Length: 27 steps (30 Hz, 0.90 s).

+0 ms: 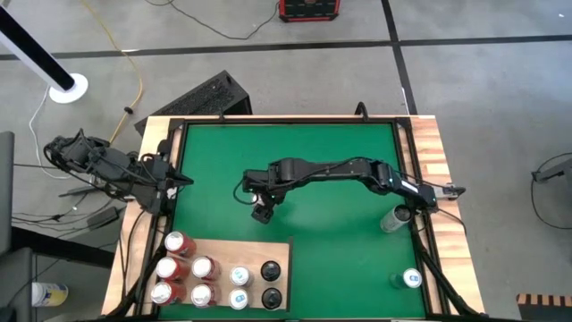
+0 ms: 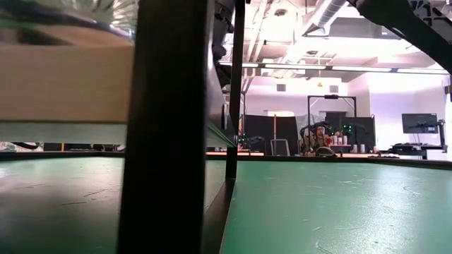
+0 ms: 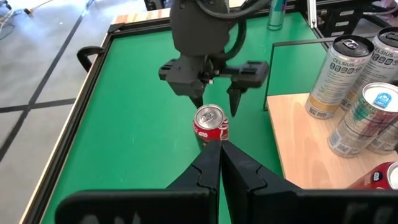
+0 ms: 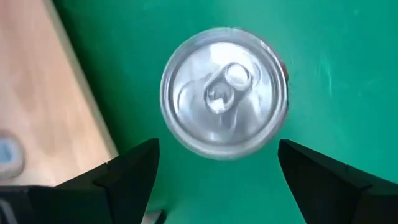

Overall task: Place canned beverage on shelf
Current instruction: Put the red soda can on the shelf aligned with the other red soda can

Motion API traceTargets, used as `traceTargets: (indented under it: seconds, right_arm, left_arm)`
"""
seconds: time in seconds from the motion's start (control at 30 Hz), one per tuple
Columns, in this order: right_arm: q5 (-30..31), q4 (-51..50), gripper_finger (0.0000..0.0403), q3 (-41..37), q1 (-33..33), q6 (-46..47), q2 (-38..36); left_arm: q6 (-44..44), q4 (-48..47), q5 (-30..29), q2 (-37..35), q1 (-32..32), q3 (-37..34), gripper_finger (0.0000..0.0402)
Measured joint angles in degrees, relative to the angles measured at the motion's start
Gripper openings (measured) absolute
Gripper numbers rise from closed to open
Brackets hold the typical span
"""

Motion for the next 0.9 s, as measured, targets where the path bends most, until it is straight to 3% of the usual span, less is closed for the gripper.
traceTargets:
  seconds: [0.2,0.47,0.67,0.9]
  right_arm:
    - [-1.4,-3.57,0.0353,-0.05,0.04,-1.57,-2.3]
    - [5.36,-12.42,0.0346,0.1,0.21,-8.7,-13.61]
    - [15.83,-22.06,0.034,-0.4,1.07,-9.87,-24.33]
    - [23.62,-21.43,0.034,-13.17,1.85,-9.73,-40.52]
  left_arm:
    - [-0.28,1.29,-0.7,1.03,0.0,-0.06,0.0]
    - [6.53,12.82,-1.58,11.76,3.34,-3.55,0.0]
    - [9.4,19.94,10.66,18.61,14.95,-3.61,0.0019]
    - [10.85,26.31,19.79,25.17,26.78,-3.52,0.0112]
